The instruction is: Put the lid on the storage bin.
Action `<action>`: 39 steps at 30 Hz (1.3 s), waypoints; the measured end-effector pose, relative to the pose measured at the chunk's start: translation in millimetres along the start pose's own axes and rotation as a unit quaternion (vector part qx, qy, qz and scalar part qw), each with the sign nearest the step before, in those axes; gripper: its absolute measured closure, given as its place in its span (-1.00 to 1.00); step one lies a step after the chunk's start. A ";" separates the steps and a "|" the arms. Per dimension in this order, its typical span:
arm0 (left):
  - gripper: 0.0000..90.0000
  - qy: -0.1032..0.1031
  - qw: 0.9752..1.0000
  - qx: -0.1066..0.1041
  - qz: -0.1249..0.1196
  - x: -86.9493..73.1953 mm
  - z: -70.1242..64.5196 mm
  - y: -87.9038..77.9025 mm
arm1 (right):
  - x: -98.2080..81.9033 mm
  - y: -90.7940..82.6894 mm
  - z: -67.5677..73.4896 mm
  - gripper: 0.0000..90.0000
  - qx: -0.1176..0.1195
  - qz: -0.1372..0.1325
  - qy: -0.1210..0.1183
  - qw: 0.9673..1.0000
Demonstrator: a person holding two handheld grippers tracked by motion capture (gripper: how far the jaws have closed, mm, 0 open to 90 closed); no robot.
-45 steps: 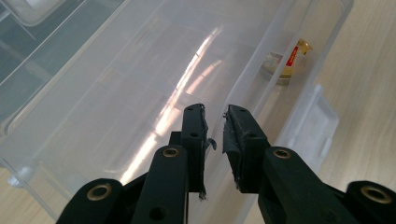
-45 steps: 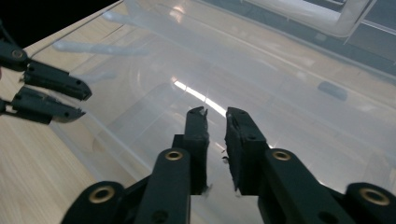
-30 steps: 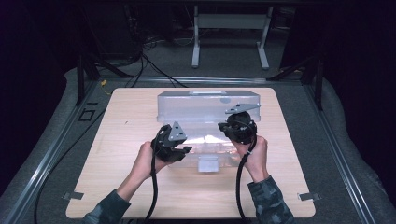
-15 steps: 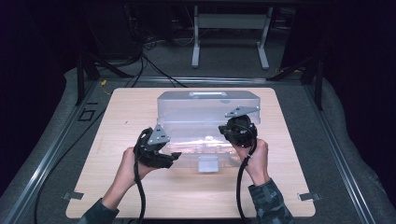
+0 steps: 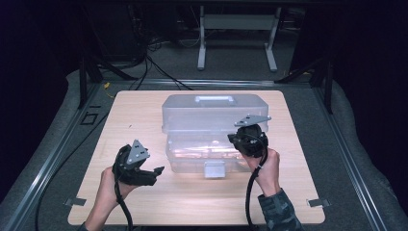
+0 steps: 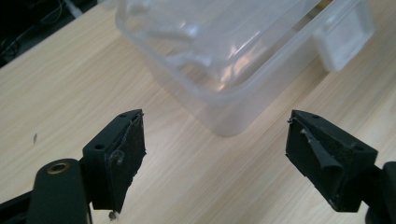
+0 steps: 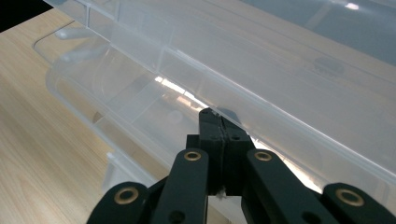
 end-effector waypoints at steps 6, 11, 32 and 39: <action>-0.66 -0.036 0.999 0.013 0.007 -33.4 4.9 13.6 | -5.0 -5.7 -1.3 0.99 -0.002 -0.003 0.004 1.000; -0.68 -0.061 0.998 0.011 0.021 -57.3 6.0 25.3 | -10.9 -6.9 -3.5 0.99 -0.009 0.002 0.003 1.000; -0.72 -0.085 0.996 0.010 0.023 -75.2 5.2 25.1 | -41.0 -19.3 4.1 0.98 -0.004 0.006 -0.004 1.000; -0.79 -0.097 0.995 0.019 0.027 -84.6 8.8 20.7 | -71.6 -37.1 -8.3 0.97 -0.025 0.008 0.009 1.000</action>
Point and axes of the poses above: each handheld gripper's, and its own axes: y roughly forward along the jaws, x roughly out of its top, z roughly to its left, the point moved 4 cm from there along y, roughly forward along the jaws, and after that the axes turned 9 degrees about y, right-handed, at the moved point
